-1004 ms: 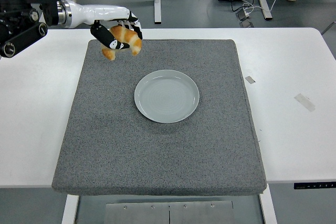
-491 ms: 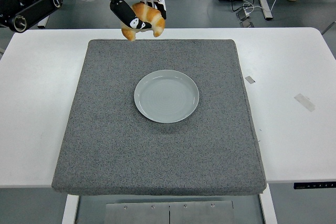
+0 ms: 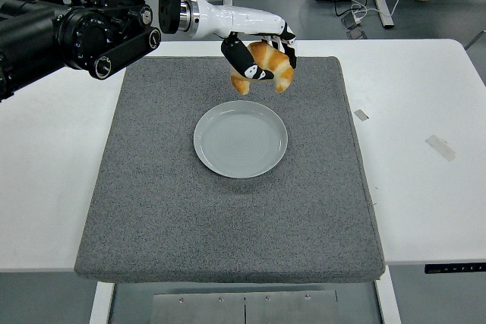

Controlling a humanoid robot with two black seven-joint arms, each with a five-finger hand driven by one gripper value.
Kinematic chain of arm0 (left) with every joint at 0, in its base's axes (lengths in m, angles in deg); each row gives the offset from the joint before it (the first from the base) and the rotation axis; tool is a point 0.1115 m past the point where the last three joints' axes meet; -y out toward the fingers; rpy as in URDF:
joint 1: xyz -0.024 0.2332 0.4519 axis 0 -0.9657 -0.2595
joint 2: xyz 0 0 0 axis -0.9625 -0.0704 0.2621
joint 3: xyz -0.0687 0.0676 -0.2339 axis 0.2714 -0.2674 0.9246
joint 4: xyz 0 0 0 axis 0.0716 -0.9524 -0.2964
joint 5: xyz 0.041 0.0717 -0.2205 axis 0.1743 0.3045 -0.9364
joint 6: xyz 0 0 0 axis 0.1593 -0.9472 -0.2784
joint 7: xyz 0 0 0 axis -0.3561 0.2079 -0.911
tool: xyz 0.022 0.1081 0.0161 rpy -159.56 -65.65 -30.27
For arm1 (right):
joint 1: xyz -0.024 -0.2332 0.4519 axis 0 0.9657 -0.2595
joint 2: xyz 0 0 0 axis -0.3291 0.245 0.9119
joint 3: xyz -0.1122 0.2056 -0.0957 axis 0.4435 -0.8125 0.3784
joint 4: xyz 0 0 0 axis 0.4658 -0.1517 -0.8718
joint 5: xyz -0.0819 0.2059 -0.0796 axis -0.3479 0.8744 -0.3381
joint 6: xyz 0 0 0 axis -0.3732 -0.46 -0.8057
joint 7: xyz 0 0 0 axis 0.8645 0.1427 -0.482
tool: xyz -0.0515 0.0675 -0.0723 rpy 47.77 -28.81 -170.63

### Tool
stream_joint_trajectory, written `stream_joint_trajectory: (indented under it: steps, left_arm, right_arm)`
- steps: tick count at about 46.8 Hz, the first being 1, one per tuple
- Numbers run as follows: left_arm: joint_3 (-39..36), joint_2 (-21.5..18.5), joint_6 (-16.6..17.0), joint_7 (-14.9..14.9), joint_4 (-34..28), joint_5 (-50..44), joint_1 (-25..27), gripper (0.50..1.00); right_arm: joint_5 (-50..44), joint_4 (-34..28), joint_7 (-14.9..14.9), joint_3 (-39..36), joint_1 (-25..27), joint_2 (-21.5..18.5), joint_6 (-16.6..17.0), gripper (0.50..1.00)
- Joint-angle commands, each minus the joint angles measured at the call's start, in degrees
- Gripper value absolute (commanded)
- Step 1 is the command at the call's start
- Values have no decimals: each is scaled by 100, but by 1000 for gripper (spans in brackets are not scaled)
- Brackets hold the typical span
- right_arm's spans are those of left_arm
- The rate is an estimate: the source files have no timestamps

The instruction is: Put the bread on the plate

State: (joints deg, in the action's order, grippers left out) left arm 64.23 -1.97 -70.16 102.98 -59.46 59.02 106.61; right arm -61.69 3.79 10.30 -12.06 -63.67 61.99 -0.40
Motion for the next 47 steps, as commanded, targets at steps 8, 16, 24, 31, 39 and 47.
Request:
stream_joint_trajectory:
  steps: [8, 16, 24, 31, 39, 47]
  left_arm:
    - [-287, 161, 268, 0, 12, 9, -315, 500]
    - [-463, 213, 444, 0, 56, 35, -578, 500]
    - [-612, 275, 602, 0, 188, 52, -886, 500]
    - [-718, 275, 716, 0, 267, 61, -1123, 500]
    - [-788, 284, 839, 0, 285, 61, -1290, 500]
    - [-823, 284, 866, 0, 381, 61, -1413, 500]
  right_arm:
    - [0, 0, 0, 0, 0, 0, 1, 1000]
    - [0, 0, 0, 0, 0, 0, 1, 1000]
    - [0, 0, 0, 0, 0, 0, 1, 1000]
    - [0, 0, 0, 0, 0, 0, 1, 1000]
    - [0, 0, 0, 0, 0, 0, 1, 1000]
    - [0, 0, 0, 0, 0, 0, 1, 1000]
